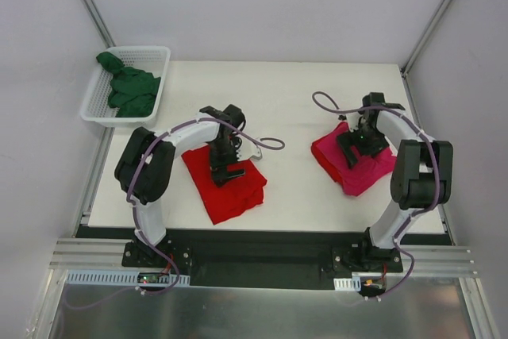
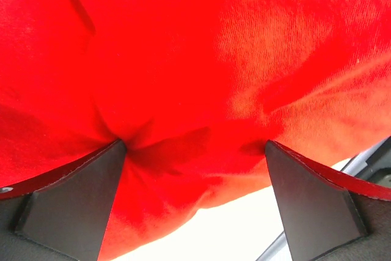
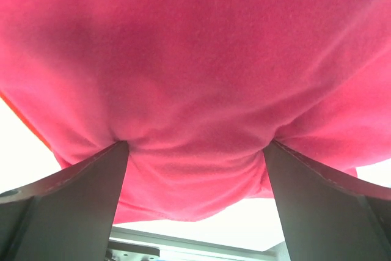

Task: Fold and stack the t-shirts
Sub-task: Put the neatly folded tshirt into the corner of the board with the right arm

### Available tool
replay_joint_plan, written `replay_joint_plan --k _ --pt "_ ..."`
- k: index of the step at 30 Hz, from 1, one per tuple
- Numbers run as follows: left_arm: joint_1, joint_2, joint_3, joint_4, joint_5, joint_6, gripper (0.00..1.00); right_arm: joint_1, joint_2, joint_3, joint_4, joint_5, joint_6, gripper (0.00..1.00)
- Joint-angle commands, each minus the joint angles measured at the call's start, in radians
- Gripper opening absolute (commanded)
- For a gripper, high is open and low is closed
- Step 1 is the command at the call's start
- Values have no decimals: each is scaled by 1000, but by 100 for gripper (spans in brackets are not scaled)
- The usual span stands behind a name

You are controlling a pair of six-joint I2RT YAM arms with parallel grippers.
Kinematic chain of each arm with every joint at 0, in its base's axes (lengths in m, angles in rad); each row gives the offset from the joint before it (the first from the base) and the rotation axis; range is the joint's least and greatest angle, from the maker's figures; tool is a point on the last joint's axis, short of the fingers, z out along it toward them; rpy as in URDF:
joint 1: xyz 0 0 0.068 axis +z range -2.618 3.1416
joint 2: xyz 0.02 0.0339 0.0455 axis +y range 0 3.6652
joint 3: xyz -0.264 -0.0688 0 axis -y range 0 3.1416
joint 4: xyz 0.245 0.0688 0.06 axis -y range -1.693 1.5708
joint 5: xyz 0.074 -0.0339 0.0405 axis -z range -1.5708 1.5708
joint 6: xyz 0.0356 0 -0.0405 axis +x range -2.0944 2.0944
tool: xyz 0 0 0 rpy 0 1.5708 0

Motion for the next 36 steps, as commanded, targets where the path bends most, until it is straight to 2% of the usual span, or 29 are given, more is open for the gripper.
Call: replay_joint_plan --k 1,14,36 --pt "31 -57 -14 -66 -37 -21 99 83 41 98 -64 -62 -18 96" --pt "80 -69 -75 -100 -153 -72 99 311 175 286 -167 -120 -182 96" --pt "174 -69 -112 -157 -270 -132 99 457 317 465 -233 -134 -651 96"
